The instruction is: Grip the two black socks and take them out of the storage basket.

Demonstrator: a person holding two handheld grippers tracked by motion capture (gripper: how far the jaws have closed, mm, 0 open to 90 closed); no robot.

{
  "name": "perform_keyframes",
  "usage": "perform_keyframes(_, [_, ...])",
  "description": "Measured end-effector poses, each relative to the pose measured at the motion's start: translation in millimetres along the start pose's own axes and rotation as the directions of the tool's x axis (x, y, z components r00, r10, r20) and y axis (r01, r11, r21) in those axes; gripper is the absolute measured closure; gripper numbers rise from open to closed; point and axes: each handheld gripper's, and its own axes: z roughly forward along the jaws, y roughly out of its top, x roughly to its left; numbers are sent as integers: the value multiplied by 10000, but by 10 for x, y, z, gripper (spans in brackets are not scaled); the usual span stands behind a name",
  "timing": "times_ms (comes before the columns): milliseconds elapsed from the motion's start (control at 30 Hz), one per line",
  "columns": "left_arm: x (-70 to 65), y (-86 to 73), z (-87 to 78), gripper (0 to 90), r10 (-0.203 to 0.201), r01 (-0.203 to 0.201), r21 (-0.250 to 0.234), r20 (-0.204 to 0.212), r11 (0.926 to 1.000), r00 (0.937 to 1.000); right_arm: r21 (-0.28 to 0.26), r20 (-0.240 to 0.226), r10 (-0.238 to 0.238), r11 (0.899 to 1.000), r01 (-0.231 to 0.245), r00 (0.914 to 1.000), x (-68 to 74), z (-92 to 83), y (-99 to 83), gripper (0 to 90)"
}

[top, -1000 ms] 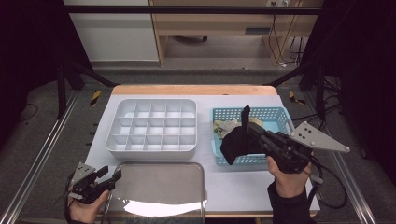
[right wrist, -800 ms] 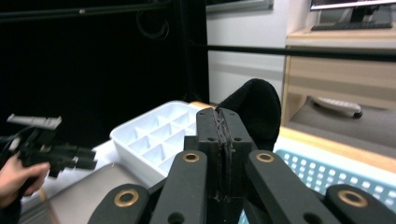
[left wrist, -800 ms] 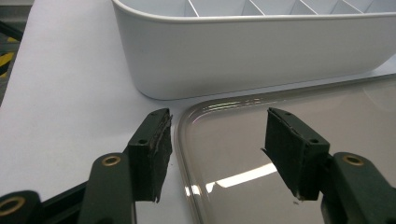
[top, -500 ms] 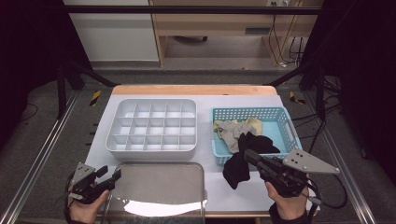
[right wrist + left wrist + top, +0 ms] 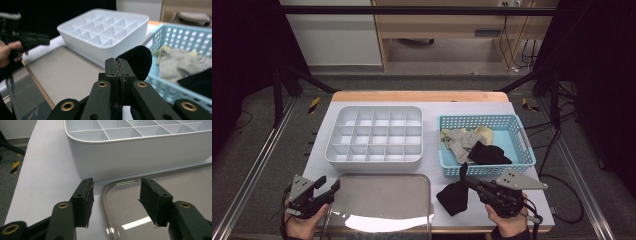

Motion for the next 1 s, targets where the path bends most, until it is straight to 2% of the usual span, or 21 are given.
perform_keyframes(100, [-2,0,-5,454,96,-96,-78,-14,9999,10000,468,-8,133,9988,-132,9999,-7,83,-110,881])
perform_keyframes(233, [2,-2,-5,451,68,-68,-58,33,10000,10000,822,54,376,9959,-379,9993,-50,158,-229,881])
perform_keyframes(533, [5,-7,2,444,19,-19,38,-69,10000,10000,1881,465,640,9795,-716,9969,-206,475,-527,876])
perform_keyframes(700, [8,-9,18,435,-15,18,226,-113,9997,9999,2066,558,779,9745,-879,9954,-260,559,-609,874])
perform_keyframes(867, [23,-13,20,428,-122,124,304,-70,9995,9999,2208,517,617,9727,-716,9968,-249,637,-656,862])
perform_keyframes(1000, [35,-14,23,417,-272,276,414,-84,9988,9996,2236,522,551,9725,-654,9971,-232,643,-657,779])
